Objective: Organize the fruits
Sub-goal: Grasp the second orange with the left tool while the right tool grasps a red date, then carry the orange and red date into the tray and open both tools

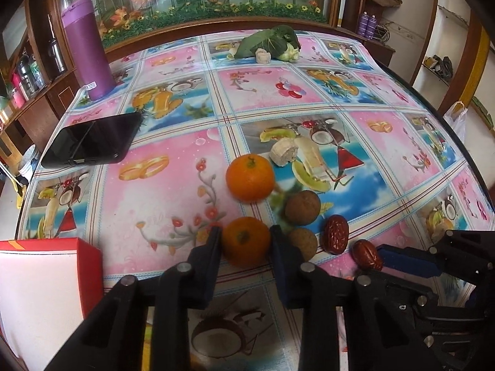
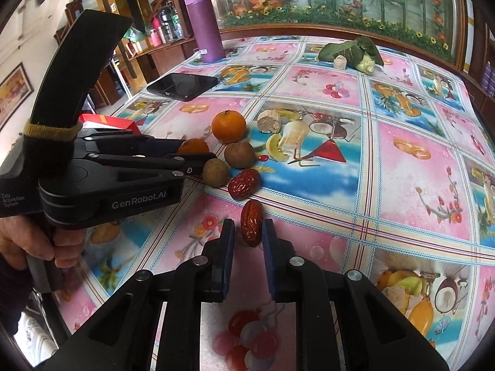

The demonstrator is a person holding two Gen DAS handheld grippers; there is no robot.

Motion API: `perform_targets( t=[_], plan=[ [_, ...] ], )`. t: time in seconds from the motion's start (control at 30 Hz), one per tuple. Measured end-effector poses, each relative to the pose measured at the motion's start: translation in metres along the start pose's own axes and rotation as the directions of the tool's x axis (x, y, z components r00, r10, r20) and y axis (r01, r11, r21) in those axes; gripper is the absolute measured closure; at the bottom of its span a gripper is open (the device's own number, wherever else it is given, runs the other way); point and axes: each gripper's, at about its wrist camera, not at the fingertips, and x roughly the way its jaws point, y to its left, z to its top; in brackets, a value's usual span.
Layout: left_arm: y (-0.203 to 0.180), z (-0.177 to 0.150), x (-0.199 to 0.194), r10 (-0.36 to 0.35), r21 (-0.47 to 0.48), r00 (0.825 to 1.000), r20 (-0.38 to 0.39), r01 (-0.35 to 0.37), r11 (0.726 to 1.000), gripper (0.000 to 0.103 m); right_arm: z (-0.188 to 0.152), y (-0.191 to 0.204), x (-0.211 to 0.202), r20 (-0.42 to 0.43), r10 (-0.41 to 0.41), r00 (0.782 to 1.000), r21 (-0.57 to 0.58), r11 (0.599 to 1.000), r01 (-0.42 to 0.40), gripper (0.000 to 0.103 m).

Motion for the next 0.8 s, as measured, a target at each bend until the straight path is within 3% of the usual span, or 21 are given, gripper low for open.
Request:
perform_targets(
  t=[0.37,0.8],
  plan=[
    [0.010,-0.020,-0.039,0.029,-0.104,0.998,0.058,-0.023,0.994,0.071,0.003,-0.012,-0.006,0.037,-0.014,0.999,0.058,0.998,0.012,0.086],
    [0.041,-0.083,-0.118,0.079,-0.206,0.986,0.144,-0.048,0.977,0.071,0.002,-0.022,-0.010,0.088,-0.045,0.995,0.091,0.995,0.037,0.087]
  ],
)
